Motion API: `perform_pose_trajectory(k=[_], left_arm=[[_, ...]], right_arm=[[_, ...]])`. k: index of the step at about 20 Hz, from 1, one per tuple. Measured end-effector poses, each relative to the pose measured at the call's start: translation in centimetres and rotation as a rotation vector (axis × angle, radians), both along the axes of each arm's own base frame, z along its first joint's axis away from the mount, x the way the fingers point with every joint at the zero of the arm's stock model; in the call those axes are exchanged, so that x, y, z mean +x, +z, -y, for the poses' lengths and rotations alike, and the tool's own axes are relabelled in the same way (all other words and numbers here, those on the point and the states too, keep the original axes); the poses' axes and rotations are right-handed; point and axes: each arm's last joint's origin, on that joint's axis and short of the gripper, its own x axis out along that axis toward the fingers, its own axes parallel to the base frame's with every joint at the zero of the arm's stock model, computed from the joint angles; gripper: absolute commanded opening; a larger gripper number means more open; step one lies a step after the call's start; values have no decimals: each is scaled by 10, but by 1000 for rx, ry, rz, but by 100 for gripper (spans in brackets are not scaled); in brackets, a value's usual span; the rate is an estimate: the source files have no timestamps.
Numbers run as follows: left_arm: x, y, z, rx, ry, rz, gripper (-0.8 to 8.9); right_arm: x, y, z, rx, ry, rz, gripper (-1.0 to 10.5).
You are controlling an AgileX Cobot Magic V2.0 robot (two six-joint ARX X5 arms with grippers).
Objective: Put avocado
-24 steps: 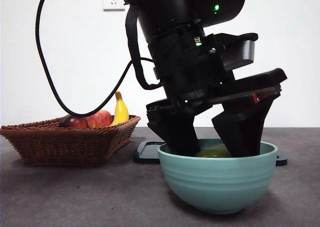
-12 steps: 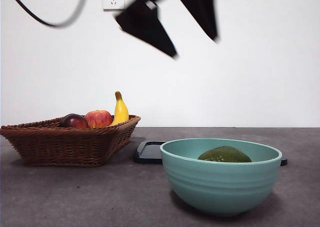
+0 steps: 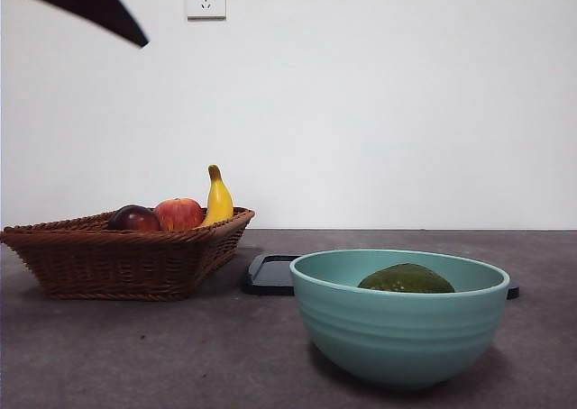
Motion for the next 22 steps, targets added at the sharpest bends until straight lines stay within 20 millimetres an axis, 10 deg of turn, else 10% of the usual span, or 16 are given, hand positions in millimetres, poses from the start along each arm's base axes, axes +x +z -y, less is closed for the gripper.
perform_pose_trajectory(k=[7, 22], left_arm=[[-44, -37, -15, -39, -178, -207, 396], [-47, -35, -16, -41, -196, -183, 396]], right_arm=[[14, -7, -6, -25, -2, -62, 433], [103, -88, -59, -252, 20, -368, 292]])
